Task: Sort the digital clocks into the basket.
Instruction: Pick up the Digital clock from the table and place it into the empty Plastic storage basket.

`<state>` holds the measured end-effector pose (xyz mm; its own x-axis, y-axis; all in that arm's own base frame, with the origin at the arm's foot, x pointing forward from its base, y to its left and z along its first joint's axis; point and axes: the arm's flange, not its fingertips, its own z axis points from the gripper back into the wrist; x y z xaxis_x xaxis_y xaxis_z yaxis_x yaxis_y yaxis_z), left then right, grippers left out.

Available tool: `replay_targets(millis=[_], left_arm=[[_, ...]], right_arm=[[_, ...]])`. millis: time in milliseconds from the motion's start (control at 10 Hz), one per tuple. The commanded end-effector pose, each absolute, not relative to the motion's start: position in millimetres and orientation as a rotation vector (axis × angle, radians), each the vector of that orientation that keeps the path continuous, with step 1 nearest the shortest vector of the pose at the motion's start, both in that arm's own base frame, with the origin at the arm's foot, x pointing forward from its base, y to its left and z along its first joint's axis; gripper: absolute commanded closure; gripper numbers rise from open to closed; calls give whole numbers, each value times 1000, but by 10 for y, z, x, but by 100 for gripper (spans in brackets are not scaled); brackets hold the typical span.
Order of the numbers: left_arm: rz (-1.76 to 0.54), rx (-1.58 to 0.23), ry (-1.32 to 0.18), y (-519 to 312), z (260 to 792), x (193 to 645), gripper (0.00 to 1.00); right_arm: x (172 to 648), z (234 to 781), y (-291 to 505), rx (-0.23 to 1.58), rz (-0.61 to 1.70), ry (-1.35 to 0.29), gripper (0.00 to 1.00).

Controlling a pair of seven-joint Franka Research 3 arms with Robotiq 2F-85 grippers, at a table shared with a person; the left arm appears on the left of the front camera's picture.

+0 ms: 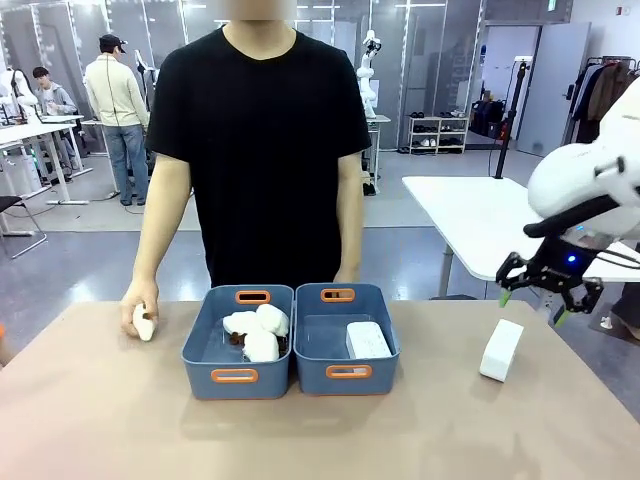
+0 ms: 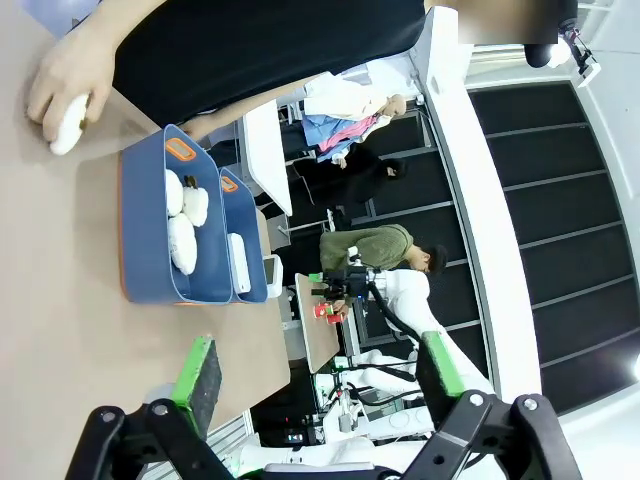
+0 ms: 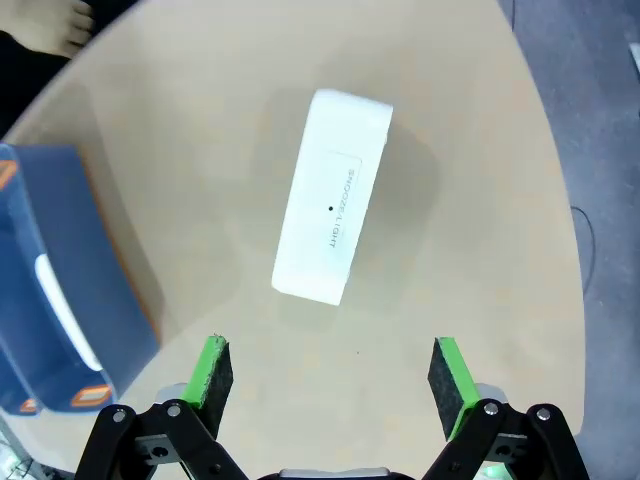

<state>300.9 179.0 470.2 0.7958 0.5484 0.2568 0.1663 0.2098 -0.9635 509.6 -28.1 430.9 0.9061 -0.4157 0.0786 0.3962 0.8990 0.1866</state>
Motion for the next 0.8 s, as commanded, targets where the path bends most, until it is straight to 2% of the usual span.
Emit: replay_targets(millis=[0, 600, 700], left_arm=[[269, -1358, -642, 1792, 4714, 2977, 0], [269, -1358, -642, 1792, 4714, 2977, 0], [269, -1358, -642, 1792, 4714, 2977, 0]], right_arm=[[5344, 3967, -42, 100, -497, -41, 0], [5695, 3398, -11, 12, -629, 10, 0], [5694, 3331, -15, -3, -630, 29, 6]])
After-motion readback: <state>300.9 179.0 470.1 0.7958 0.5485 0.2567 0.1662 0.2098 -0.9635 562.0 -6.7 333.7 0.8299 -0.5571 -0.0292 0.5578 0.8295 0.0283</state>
